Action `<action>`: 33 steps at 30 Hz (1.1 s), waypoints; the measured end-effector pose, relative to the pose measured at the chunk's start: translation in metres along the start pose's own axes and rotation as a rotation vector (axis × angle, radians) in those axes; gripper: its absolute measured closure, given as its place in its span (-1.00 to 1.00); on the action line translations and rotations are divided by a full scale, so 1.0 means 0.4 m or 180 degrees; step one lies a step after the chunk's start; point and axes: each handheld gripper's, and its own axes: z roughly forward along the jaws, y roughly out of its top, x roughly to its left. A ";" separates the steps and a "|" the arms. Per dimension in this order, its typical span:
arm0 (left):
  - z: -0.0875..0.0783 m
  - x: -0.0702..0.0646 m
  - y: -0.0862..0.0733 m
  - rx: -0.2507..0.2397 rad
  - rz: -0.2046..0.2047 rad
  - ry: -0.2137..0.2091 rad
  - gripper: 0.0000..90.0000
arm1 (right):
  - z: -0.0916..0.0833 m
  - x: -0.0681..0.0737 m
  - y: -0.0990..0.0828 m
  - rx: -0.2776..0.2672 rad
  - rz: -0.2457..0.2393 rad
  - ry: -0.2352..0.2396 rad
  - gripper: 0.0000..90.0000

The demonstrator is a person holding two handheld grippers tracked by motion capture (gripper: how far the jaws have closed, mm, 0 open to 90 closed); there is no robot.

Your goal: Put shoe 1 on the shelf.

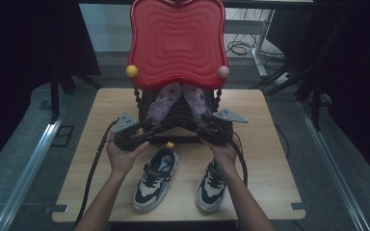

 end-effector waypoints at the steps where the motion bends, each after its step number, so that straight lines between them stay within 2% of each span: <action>1: -0.001 -0.001 -0.001 0.0003 0.0005 -0.0004 0.20 | -0.001 0.000 -0.002 -0.0007 0.0000 0.0012 0.17; 7: -0.007 -0.003 -0.019 0.0076 -0.0058 -0.0045 0.19 | -0.018 -0.002 -0.011 0.0013 -0.0007 0.0059 0.16; 10: -0.014 -0.009 -0.027 0.0121 -0.0014 -0.0044 0.18 | -0.030 -0.003 -0.016 0.0019 -0.0006 0.0092 0.15; 15: -0.033 -0.012 -0.040 0.0132 -0.0060 -0.0064 0.18 | -0.046 -0.004 -0.027 0.0024 0.0000 0.0122 0.13; 18: -0.040 -0.010 -0.047 0.0198 -0.0066 -0.0060 0.18 | -0.058 0.000 -0.037 0.0042 -0.0005 0.0150 0.12; 28: -0.079 -0.006 -0.081 0.0312 -0.0145 -0.0107 0.17 | -0.092 0.003 -0.080 -0.0017 -0.0125 0.0119 0.11; 33: -0.098 -0.004 -0.095 0.0337 -0.0187 -0.0105 0.17 | -0.107 0.000 -0.092 0.0038 -0.0204 0.0138 0.07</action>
